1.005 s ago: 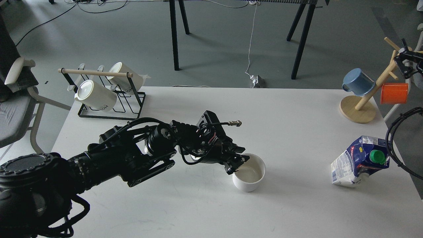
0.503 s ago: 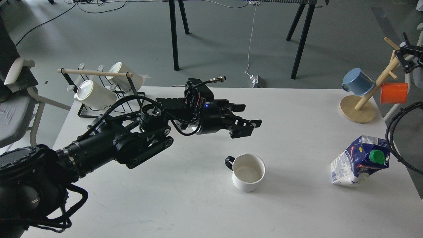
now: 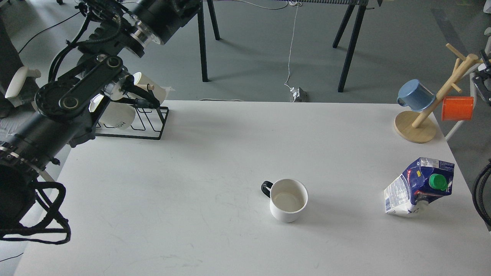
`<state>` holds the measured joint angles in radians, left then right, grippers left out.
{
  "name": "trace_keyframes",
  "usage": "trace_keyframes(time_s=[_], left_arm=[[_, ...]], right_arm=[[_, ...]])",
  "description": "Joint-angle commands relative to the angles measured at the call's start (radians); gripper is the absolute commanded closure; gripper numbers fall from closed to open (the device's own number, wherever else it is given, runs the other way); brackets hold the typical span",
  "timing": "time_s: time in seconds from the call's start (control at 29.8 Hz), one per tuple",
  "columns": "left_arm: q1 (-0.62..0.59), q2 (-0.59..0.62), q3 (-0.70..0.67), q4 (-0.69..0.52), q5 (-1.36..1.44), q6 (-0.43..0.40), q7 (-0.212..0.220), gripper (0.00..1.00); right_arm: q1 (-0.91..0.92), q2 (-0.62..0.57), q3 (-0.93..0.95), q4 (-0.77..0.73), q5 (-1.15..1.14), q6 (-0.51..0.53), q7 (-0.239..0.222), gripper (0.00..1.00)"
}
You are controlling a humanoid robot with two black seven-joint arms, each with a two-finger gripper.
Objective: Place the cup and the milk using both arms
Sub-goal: 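Release the mug and retract the left arm to rest, then reach the right gripper to the milk carton and grasp it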
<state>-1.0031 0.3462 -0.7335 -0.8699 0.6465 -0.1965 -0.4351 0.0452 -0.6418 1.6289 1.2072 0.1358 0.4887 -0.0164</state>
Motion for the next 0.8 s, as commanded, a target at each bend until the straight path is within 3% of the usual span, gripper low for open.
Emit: trace_keyframes(time_s=[0.0,0.1,0.3,0.5,0.64,0.77], left_arm=[[0.015,0.086,-0.001,0.005,-0.360,-0.001,-0.005,0.00],[0.041,0.126,-0.001,0.008,-0.505,-0.001,-0.007,0.00],[0.087,0.146,-0.020,0.008,-0.527,-0.001,-0.008,0.00],[0.139,0.160,-0.107,0.008,-0.531,-0.012,-0.001,0.00],[0.227,0.163,-0.230,0.011,-0.531,-0.038,0.004,0.00],[0.279,0.163,-0.244,0.020,-0.531,-0.046,0.006,0.00]], right_arm=[[-0.177,-0.001,0.048,0.044,0.068,0.000,-0.002,0.01],[-0.295,-0.001,0.065,0.074,0.157,0.000,-0.004,0.01],[-0.527,0.027,0.058,0.118,0.274,0.000,-0.007,0.01],[-0.738,0.204,0.017,0.159,0.268,0.000,-0.013,0.01],[-0.772,0.263,-0.064,0.161,0.258,0.000,-0.014,0.01],[-0.759,0.292,-0.129,0.160,0.255,0.000,-0.013,0.01]])
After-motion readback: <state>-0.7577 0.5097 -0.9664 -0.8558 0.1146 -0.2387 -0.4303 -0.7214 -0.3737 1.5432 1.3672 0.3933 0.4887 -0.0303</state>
